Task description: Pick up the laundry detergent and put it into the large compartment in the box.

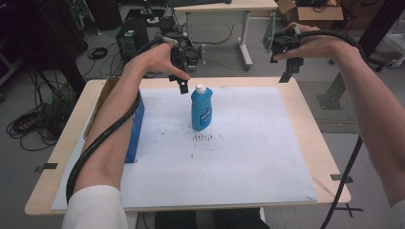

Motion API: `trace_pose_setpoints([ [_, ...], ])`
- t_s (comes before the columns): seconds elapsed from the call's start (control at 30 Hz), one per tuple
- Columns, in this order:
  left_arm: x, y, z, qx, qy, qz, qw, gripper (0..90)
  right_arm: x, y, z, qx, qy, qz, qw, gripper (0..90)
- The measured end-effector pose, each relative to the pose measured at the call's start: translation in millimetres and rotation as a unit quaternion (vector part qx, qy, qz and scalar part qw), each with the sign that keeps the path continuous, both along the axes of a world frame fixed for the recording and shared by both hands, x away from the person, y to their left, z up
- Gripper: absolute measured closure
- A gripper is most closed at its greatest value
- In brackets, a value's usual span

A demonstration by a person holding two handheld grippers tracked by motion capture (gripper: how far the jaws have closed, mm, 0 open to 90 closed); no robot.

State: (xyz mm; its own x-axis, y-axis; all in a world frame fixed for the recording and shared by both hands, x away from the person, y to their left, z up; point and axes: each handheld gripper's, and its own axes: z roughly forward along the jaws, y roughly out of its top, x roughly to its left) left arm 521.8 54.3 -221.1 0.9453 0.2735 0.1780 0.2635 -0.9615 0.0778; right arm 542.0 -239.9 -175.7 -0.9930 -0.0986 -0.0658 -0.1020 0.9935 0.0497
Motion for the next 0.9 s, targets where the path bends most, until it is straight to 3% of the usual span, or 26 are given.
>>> trace_pose_setpoints([
  [0.27, -7.1, -12.2, -5.0, 0.000, -0.007, 0.033, 0.9994, 7.4, -2.7, 1.7, -1.0, -0.002, 0.000, 0.002, 1.0000, 6.9],
  [0.33, -9.0, -15.9, -6.7, 0.005, -0.005, 0.038, 0.9992, 7.4, -2.8, 1.7, -1.0, -0.003, 0.001, 0.001, 1.0000, 6.9],
  [0.57, -12.2, -25.1, -15.0, -0.008, 0.008, 0.078, 0.9969, 7.6, -3.8, 1.6, -4.0, -0.003, 0.001, 0.001, 1.0000, 6.8],
  [0.63, -11.6, -25.7, -16.5, -0.010, 0.007, 0.079, 0.9968, 7.6, -3.7, 1.3, -5.4, -0.003, 0.003, 0.000, 1.0000, 6.8],
  [0.7, -11.9, -27.8, -22.9, -0.023, 0.006, 0.105, 0.9941, 7.7, -3.6, 1.4, -6.6, -0.004, 0.003, 0.000, 1.0000, 6.8],
  [0.73, -11.9, -27.8, -22.9, -0.023, 0.006, 0.105, 0.9941, 7.9, -3.6, 1.4, -6.6, -0.004, 0.003, 0.000, 1.0000, 6.8],
  [0.8, -11.6, -29.8, -26.2, -0.037, 0.010, 0.127, 0.9912, 8.1, -3.6, 1.9, -7.2, -0.004, 0.003, 0.000, 1.0000, 6.8],
  [0.87, -11.8, -30.9, -27.4, -0.041, 0.013, 0.133, 0.9902, 8.1, -3.4, 2.2, -7.2, -0.005, 0.003, 0.000, 1.0000, 6.8],
  [0.9, -11.9, -32.8, -28.7, -0.045, 0.012, 0.147, 0.9881, 8.3, -3.1, 2.6, -7.4, -0.004, 0.002, 0.000, 1.0000, 6.8],
])
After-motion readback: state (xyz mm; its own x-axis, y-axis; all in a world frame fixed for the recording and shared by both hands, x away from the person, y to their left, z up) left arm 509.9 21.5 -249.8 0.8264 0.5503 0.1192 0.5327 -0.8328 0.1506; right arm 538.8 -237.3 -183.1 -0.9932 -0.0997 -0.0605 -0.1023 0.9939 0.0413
